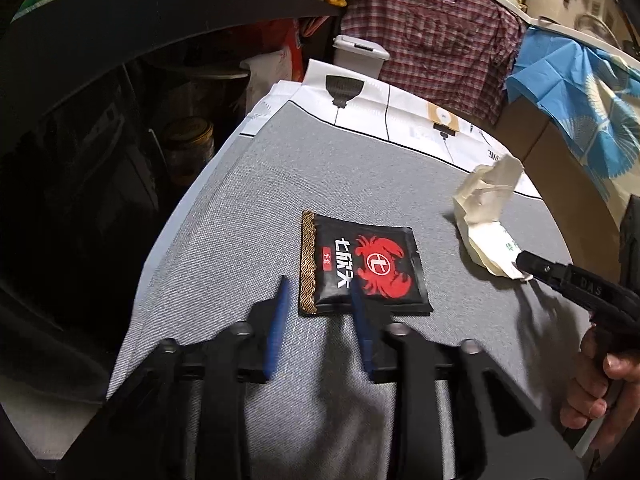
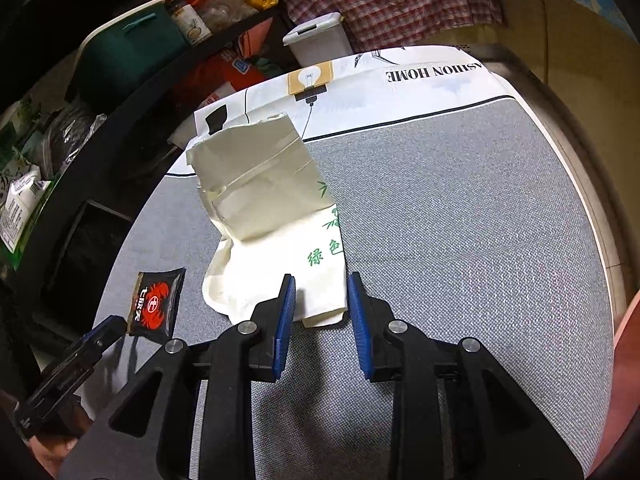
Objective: Collect trash
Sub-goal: 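Grasp the black-and-red sachet with the left tool while the right tool grasps the cream tissue pack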
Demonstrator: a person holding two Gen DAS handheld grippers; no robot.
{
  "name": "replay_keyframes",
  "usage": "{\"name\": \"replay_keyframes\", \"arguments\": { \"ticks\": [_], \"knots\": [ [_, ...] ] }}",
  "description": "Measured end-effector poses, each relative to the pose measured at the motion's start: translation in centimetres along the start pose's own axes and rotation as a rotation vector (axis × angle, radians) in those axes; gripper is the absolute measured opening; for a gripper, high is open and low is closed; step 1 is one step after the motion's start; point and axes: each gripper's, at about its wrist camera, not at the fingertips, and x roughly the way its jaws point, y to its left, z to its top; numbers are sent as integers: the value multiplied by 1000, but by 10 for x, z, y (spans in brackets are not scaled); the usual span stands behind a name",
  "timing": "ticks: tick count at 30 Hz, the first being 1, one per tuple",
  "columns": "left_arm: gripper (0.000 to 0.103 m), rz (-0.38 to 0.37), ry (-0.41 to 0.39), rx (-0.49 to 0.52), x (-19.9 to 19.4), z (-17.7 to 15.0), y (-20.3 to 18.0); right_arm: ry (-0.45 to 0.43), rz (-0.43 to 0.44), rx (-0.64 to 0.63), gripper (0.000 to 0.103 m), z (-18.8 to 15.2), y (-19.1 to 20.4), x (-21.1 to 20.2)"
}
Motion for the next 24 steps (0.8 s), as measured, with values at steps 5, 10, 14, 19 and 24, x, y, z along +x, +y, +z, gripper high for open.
{"name": "replay_keyframes", "arguments": {
  "ticks": [5,10,14,19,24],
  "knots": [
    [36,24,33,-3,13,1,-1,-2,-7,-11,26,0,1,0],
    [37,62,28,49,16,-2,-10,-4,-18,-24,21,-1,1,0],
    [37,90,32,112,16,-4,-20,-7,-22,-28,17,-1,2,-1],
    [13,85,33,134,14,-5,-21,-23,-14,-43,12,-1,6,-7],
    [0,73,31,139,10,-6,-21,-43,2,-47,10,1,9,-16]
  ]
}}
